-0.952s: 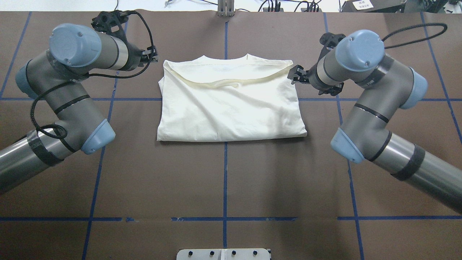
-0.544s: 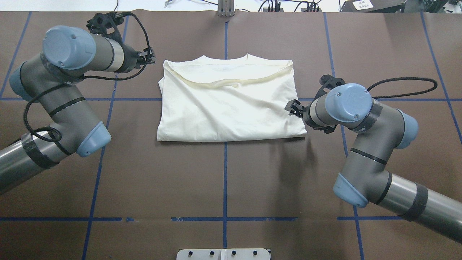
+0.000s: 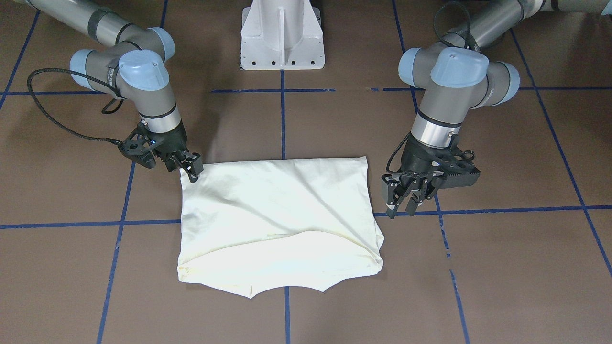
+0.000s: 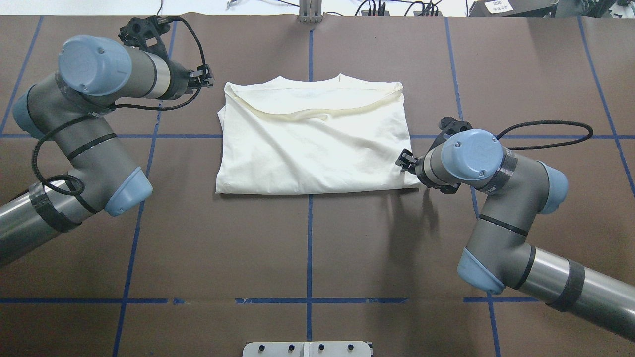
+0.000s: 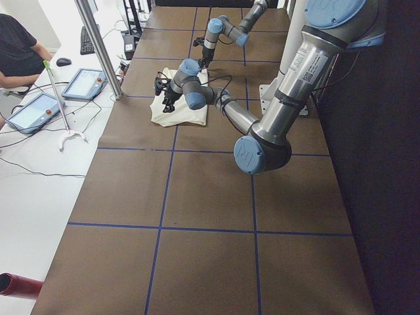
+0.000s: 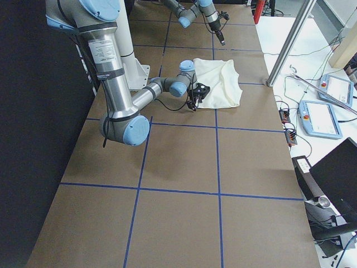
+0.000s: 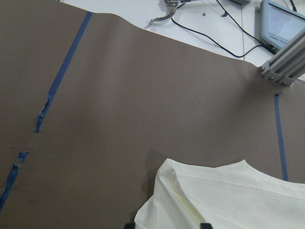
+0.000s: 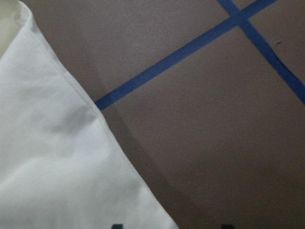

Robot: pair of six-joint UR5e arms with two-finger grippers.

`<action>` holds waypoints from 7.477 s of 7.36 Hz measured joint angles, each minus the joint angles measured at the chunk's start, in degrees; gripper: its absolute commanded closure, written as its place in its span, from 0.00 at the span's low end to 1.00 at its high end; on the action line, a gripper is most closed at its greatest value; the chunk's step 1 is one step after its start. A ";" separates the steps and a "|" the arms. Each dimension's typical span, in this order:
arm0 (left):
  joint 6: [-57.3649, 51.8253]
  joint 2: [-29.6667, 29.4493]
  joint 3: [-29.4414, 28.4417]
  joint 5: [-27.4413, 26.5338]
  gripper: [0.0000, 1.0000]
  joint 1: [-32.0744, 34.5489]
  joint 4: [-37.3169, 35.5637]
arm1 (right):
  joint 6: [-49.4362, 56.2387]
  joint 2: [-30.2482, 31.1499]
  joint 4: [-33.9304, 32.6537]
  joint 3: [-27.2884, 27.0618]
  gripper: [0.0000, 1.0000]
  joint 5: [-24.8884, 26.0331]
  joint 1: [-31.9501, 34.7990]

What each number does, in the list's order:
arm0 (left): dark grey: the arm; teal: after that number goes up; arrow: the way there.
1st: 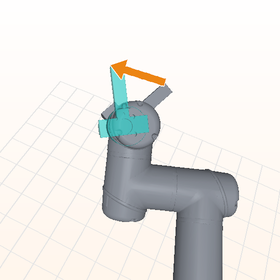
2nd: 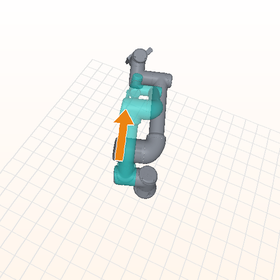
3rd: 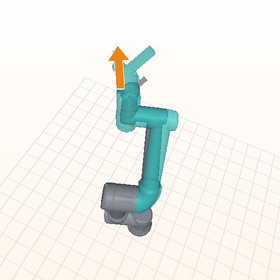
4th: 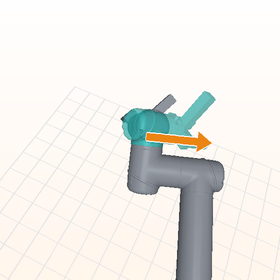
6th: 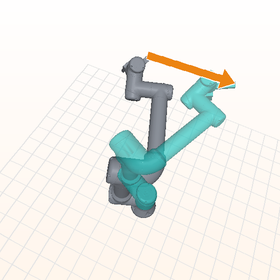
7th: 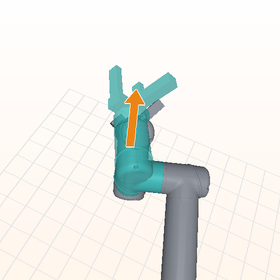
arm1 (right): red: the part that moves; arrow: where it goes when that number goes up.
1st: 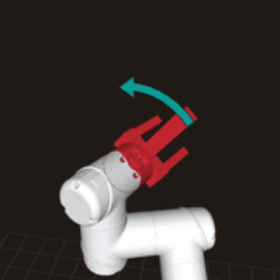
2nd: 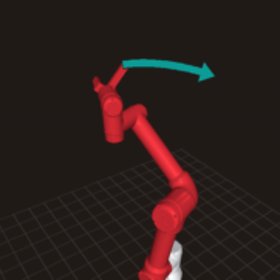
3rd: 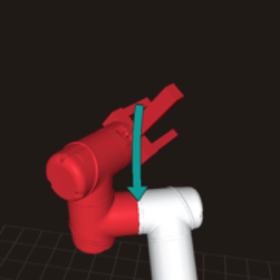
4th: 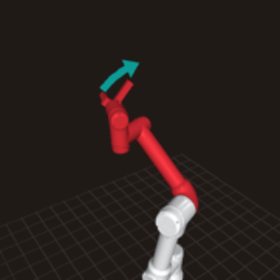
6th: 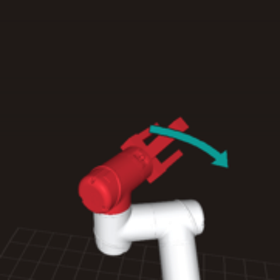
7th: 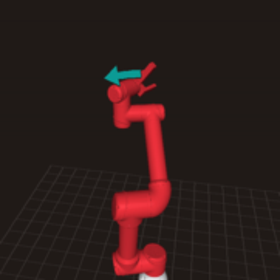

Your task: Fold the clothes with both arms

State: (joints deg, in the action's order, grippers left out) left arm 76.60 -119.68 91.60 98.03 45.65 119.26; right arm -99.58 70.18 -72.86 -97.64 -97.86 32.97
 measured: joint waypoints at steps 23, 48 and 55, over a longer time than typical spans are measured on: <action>18.34 0.28 4.15 4.23 0.62 -19.48 -6.22 | -1.68 17.67 -0.09 -26.47 0.00 -5.99 -4.70; 8.31 -5.12 -3.27 9.21 0.57 1.49 2.98 | -12.12 -8.71 -7.10 -5.53 0.11 4.76 -14.28; 8.22 -5.04 -3.28 9.19 0.57 1.51 2.91 | -12.19 -6.15 -7.05 -5.05 1.00 6.09 -15.84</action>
State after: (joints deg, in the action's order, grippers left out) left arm 84.82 -124.72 88.32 107.23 47.15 122.17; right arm -111.77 64.03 -79.91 -102.68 -91.77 17.12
